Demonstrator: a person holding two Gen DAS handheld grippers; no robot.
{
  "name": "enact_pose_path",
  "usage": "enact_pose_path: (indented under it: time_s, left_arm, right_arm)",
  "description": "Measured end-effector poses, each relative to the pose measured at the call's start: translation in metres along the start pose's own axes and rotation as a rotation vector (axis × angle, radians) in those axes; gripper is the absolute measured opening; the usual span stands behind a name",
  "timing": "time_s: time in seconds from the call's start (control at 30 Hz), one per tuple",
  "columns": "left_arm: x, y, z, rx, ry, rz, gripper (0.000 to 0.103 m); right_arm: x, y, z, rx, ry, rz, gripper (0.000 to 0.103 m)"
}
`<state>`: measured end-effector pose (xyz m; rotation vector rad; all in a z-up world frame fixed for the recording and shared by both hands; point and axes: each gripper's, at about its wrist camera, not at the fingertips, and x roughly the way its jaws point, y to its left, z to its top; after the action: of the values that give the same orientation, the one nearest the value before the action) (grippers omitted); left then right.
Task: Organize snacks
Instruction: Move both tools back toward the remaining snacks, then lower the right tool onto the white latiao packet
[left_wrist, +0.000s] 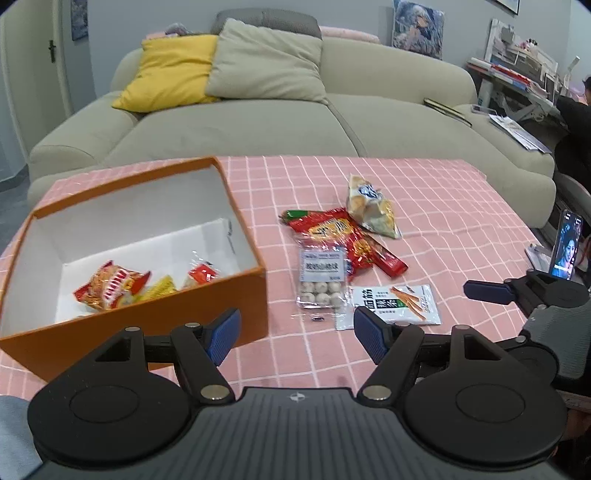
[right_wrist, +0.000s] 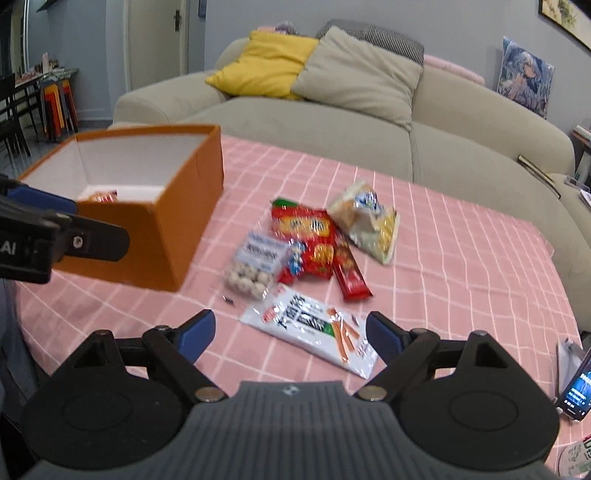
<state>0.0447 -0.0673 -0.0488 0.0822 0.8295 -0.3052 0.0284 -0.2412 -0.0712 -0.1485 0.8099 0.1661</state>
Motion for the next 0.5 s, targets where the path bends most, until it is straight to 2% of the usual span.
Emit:
enact_pose_path:
  time_s: [0.17,0.37,0.5]
  left_arm:
    - [0.015,-0.013,0.005,0.026,0.014,-0.034,0.082]
    - [0.038,-0.022,0.005,0.048,0.077,-0.050,0.081]
    - [0.047,-0.020,0.004,0.043,0.115,-0.043,0.081]
  right_arm:
    - [0.020,-0.008,-0.001,-0.055,0.035,0.012,0.086]
    - [0.053,-0.024,0.003,-0.138,0.096,0.096,0.086]
    - [0.082,-0.036,0.009,-0.202,0.151,0.181,0.086]
